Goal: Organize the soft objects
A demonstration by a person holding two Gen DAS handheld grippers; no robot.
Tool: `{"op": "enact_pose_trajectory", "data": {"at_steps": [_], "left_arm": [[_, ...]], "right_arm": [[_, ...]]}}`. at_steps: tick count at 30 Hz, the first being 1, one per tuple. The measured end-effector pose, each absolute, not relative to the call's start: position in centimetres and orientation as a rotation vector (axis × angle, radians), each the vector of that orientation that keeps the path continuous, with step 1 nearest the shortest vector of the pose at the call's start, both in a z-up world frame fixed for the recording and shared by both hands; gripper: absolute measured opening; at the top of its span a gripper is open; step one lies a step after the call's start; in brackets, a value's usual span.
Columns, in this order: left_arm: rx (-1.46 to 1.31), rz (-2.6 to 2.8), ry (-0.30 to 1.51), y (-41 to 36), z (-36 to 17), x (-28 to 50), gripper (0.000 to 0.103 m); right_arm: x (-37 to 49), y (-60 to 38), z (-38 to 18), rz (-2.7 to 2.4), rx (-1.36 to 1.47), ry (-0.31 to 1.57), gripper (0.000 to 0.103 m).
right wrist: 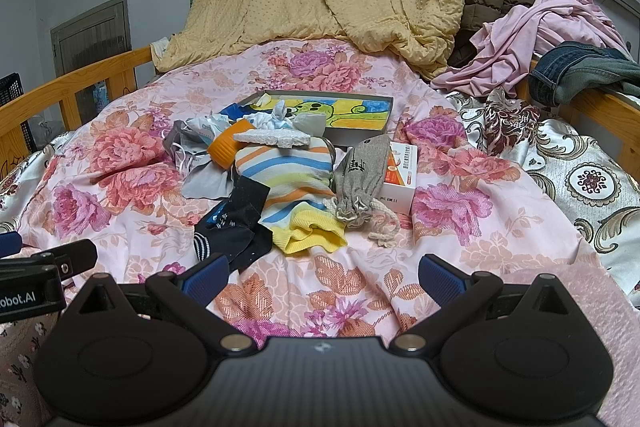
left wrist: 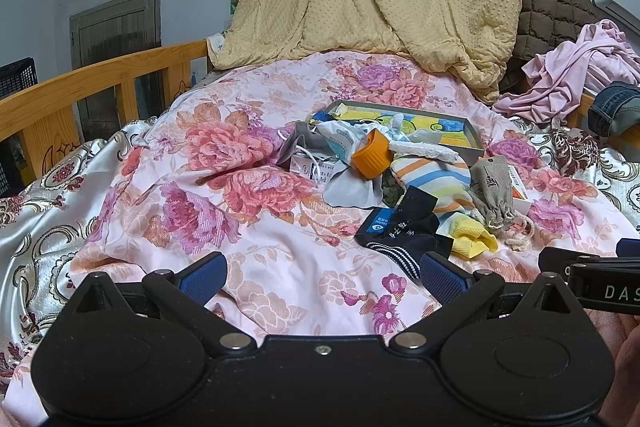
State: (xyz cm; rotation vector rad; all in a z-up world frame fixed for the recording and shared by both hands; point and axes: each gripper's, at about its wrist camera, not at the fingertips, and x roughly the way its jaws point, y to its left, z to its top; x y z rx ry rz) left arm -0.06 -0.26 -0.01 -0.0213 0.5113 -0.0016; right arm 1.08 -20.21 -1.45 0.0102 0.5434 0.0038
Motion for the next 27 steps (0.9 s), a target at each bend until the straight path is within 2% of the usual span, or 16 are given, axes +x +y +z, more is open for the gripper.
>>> {"op": "enact_pose_trajectory", "data": {"at_steps": [27], "left_arm": [[-0.14, -0.046, 0.562, 0.4, -0.8, 0.4, 0.102]], "right_arm": [[1.1, -20.2, -1.4, 0.003, 0.01, 0.55, 0.103]]}}
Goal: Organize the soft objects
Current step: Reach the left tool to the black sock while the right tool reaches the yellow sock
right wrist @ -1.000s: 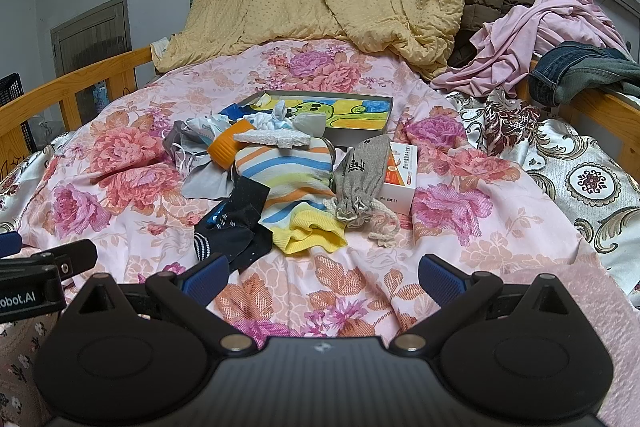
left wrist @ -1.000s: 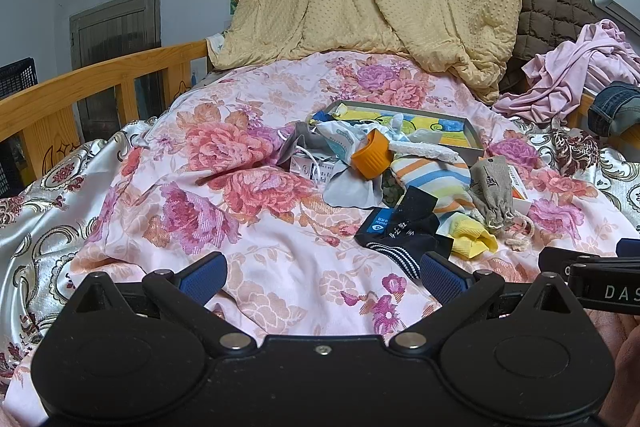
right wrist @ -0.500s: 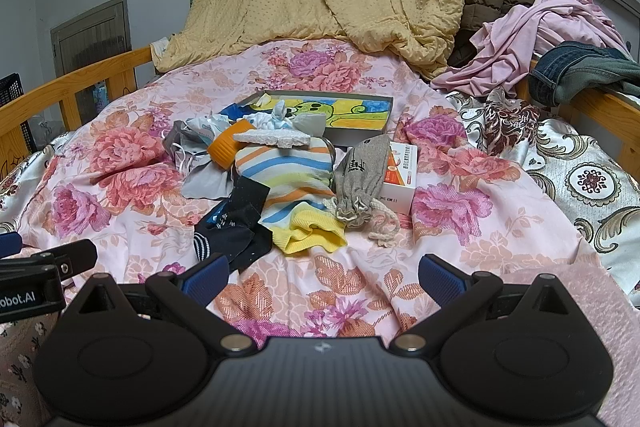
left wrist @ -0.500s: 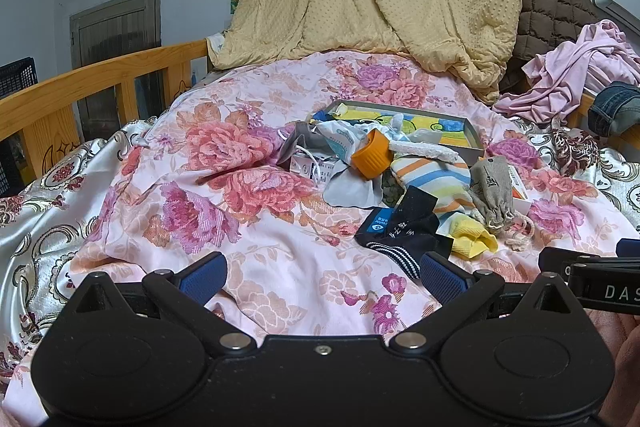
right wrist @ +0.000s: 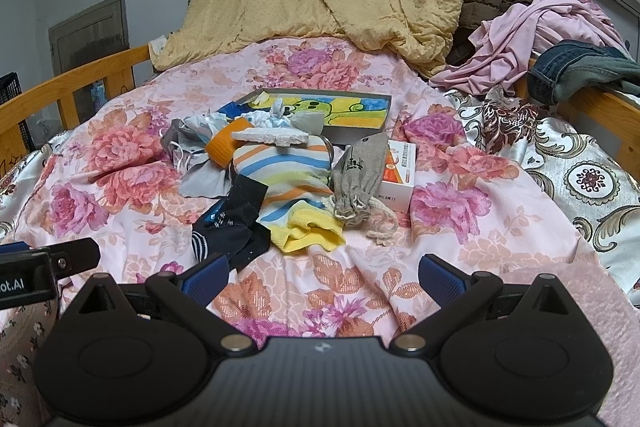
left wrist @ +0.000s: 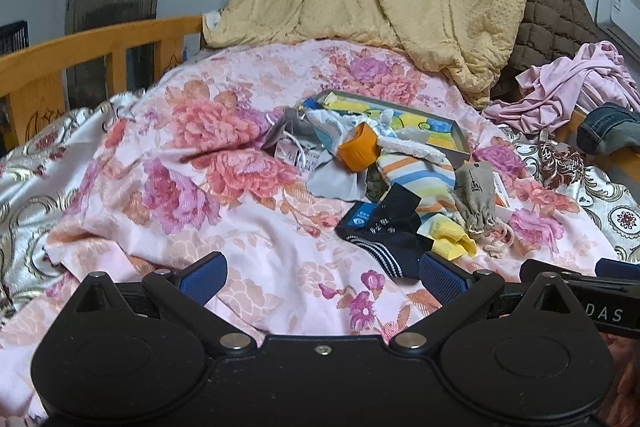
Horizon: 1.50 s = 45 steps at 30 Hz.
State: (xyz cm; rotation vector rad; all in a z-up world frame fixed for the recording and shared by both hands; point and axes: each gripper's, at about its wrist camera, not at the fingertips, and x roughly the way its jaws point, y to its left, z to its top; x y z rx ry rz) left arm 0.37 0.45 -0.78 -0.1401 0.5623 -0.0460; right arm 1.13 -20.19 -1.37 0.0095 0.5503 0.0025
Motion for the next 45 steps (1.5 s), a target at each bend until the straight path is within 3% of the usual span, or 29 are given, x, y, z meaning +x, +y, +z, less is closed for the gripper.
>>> {"op": "enact_pose_trajectory", "data": {"at_steps": [24, 45], "left_arm": [[-0.289, 0.014, 0.627, 1.7, -2.5, 2.7, 0.102], [0.012, 0.013, 0.732, -0.7, -4.3, 10.7, 0.102]], "right_arm": [[4.3, -20.4, -1.6, 0.06, 0.08, 0.658, 0.103], [11.4, -22.2, -1.3, 0.166, 0.068, 0.687, 0.103]]}}
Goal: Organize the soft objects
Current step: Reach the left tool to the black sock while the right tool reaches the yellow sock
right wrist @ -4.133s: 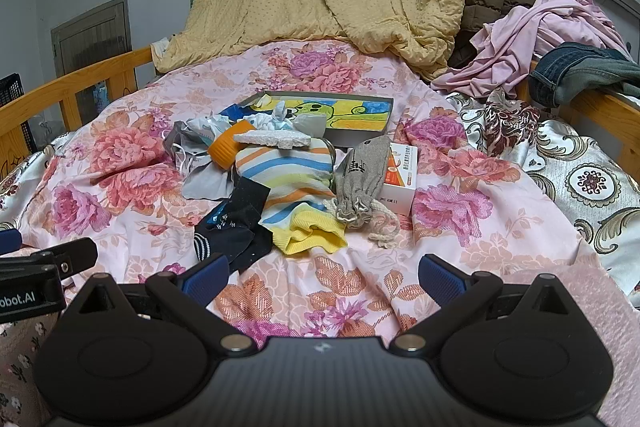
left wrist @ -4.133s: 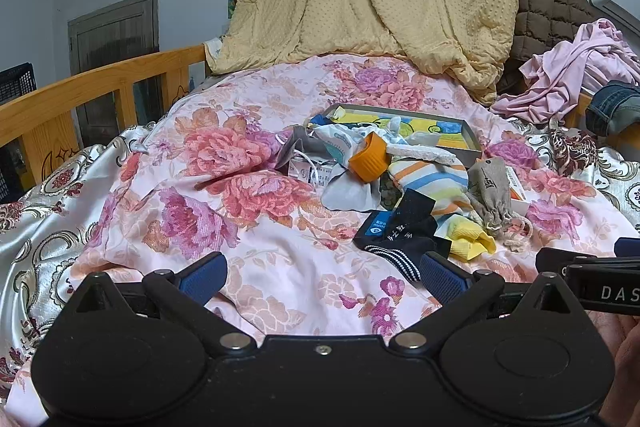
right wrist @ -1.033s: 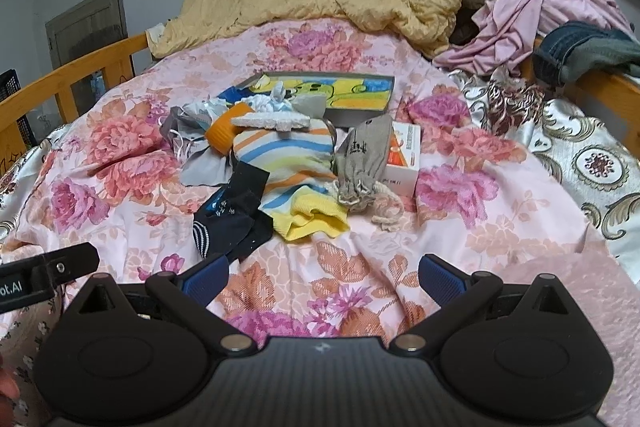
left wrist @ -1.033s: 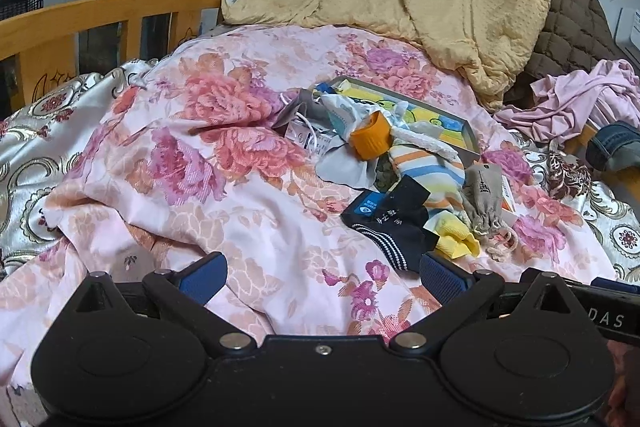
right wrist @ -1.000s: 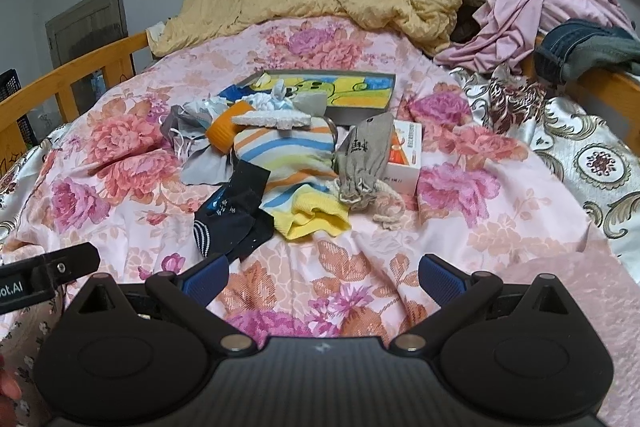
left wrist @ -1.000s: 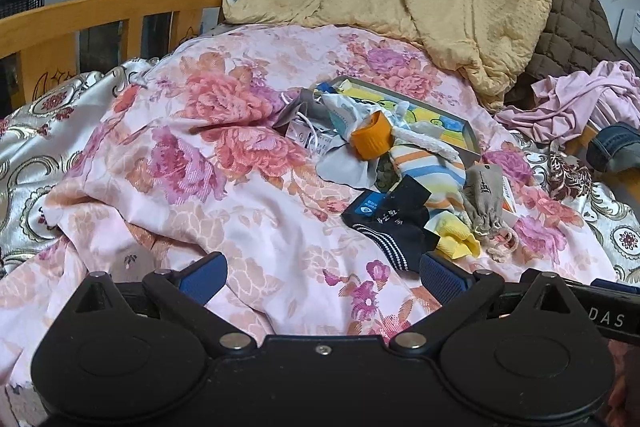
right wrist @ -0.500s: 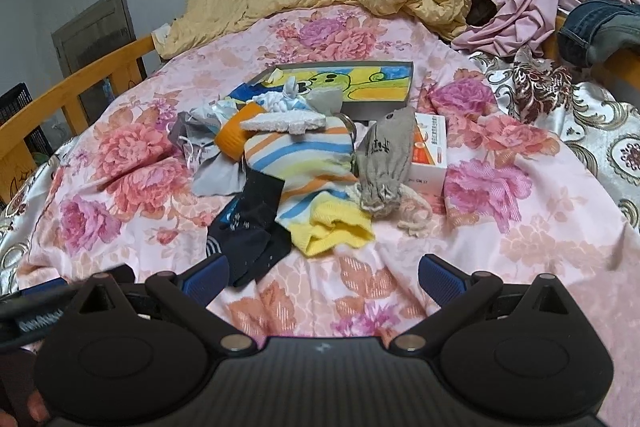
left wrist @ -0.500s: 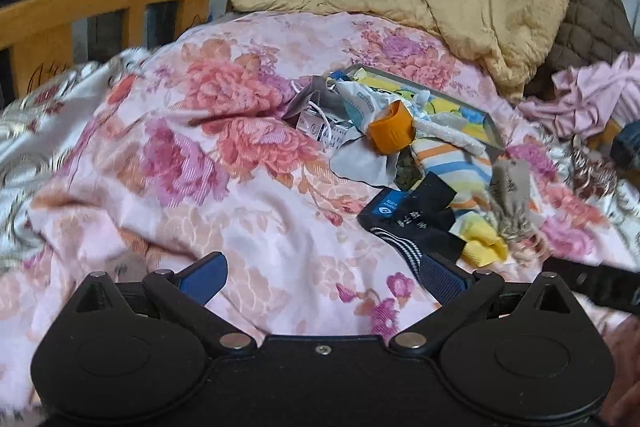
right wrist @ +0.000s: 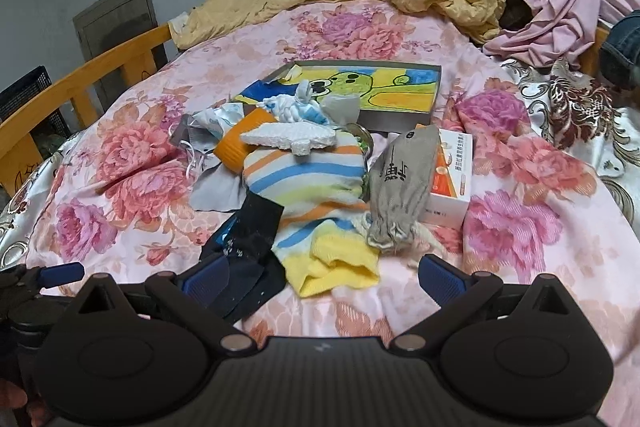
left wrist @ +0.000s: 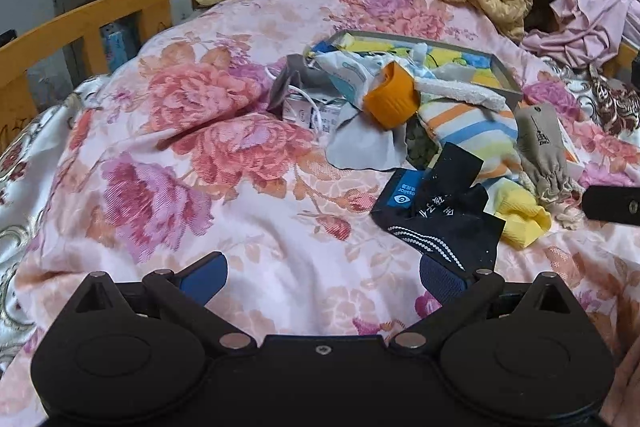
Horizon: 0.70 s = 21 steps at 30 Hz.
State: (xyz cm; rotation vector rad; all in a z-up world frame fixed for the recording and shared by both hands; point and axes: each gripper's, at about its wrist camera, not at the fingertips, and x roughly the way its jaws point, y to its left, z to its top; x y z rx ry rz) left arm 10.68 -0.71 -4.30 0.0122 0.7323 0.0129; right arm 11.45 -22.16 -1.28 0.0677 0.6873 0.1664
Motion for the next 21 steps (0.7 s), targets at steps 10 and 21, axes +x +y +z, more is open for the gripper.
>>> {"op": "enact_pose_trajectory", "data": {"at_steps": [10, 21], "left_arm": [[0.047, -0.056, 0.715, -0.8, -5.0, 12.3, 0.102], [0.041, -0.315, 0.684, -1.4, -5.4, 14.2, 0.102]], "right_arm": [[14.3, -22.7, -1.9, 0.158, 0.066, 0.689, 0.103], [16.0, -23.4, -3.6, 0.139, 0.122, 0.783, 0.103]]}}
